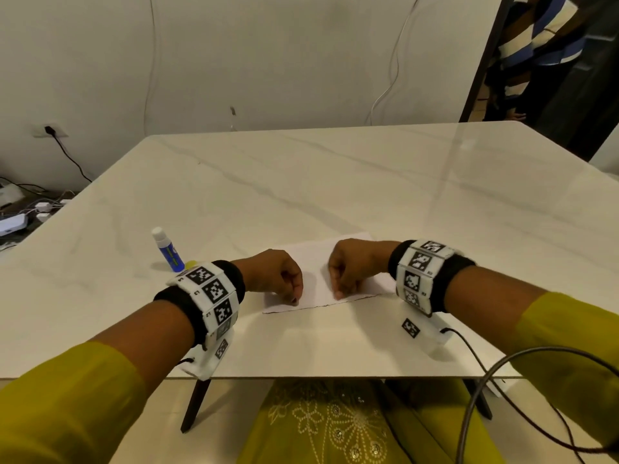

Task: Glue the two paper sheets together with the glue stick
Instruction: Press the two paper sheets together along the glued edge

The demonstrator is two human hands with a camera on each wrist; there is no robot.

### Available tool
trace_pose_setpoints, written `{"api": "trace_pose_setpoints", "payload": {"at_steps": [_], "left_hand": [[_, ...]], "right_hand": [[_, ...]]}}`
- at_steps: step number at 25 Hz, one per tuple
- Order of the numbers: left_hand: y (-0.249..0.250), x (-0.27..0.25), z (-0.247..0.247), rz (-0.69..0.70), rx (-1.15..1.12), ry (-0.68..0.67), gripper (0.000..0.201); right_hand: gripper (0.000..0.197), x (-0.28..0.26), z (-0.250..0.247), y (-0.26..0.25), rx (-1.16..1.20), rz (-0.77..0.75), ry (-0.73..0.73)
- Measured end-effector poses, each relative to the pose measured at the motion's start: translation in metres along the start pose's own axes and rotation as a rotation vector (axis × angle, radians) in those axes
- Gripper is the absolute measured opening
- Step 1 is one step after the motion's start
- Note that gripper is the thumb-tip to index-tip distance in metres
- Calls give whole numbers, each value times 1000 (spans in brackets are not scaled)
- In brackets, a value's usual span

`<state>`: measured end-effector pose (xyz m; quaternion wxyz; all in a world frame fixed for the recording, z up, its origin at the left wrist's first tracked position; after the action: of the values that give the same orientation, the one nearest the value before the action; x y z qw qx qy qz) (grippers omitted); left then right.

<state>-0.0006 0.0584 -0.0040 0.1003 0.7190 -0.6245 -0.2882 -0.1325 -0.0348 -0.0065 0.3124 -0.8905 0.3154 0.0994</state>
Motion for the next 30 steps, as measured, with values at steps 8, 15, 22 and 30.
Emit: {"api": "trace_pose_setpoints", "payload": {"at_steps": [8,15,22,30], "left_hand": [[-3,-1,0,56,35,-7,19],[-6,0,0,76,276,111,69],[-16,3,0,-73,362,12,95],[-24,3,3,-64,485,-59,93]], "right_hand": [[14,-25,-34,56,-100,179,16],[29,-15,-38,8,-399,-19,280],[74,4,18,0,-485,-50,18],[101,-8,-1,32,-517,135,-30]]}}
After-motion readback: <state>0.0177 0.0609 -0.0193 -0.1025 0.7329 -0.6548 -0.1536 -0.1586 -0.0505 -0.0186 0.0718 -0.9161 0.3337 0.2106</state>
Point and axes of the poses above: each hand's wrist, its own x-axis towards the middle knuckle, its own z-axis out of the palm, y = z × x, the point moved 3 cm from there along x, towards the middle knuckle, and after that the axes turned 10 degrees about y, right-handed, at the moved point
